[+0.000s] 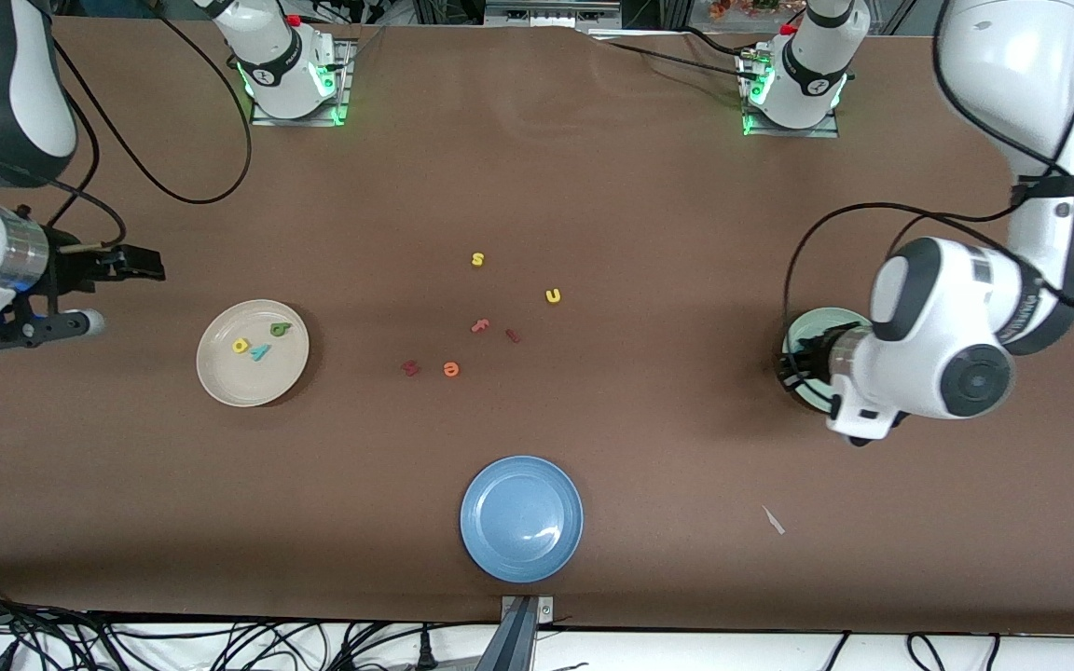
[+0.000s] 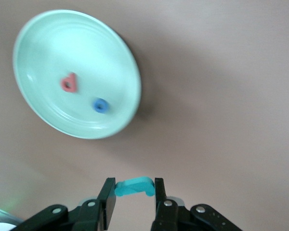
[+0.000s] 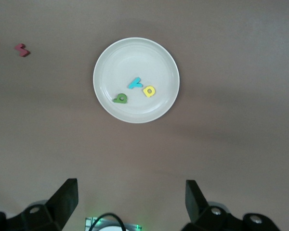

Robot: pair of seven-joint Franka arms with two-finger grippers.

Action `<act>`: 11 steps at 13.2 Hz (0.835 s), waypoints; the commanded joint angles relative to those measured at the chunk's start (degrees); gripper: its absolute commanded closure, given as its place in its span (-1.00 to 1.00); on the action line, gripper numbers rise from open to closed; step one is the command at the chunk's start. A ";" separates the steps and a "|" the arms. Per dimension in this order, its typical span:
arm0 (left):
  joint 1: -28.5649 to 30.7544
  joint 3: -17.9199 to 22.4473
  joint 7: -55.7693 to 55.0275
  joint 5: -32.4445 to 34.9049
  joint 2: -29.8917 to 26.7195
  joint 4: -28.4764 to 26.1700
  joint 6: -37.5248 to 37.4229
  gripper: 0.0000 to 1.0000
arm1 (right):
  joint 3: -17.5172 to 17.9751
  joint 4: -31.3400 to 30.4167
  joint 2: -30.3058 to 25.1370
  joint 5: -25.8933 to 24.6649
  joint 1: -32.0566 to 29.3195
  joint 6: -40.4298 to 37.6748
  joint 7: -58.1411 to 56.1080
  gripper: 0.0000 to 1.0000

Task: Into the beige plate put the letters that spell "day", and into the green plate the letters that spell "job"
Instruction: 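Carry the cyan letter to the green plate while the right gripper returns to rest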

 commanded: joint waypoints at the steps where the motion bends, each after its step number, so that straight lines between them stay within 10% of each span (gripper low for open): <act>1: 5.38 -0.23 10.77 3.27 -2.48 -7.66 1.19 0.72 | -0.99 4.55 -2.99 2.52 0.63 -7.04 -0.13 -0.97; 9: 8.48 -0.40 16.00 4.43 -0.82 -19.27 16.74 0.70 | -7.58 -9.13 -14.94 5.34 7.13 0.32 0.57 -0.97; 11: 8.56 -0.40 16.52 4.43 -0.73 -20.07 17.28 0.11 | -8.20 -9.76 -15.66 5.25 8.02 0.32 1.54 -0.97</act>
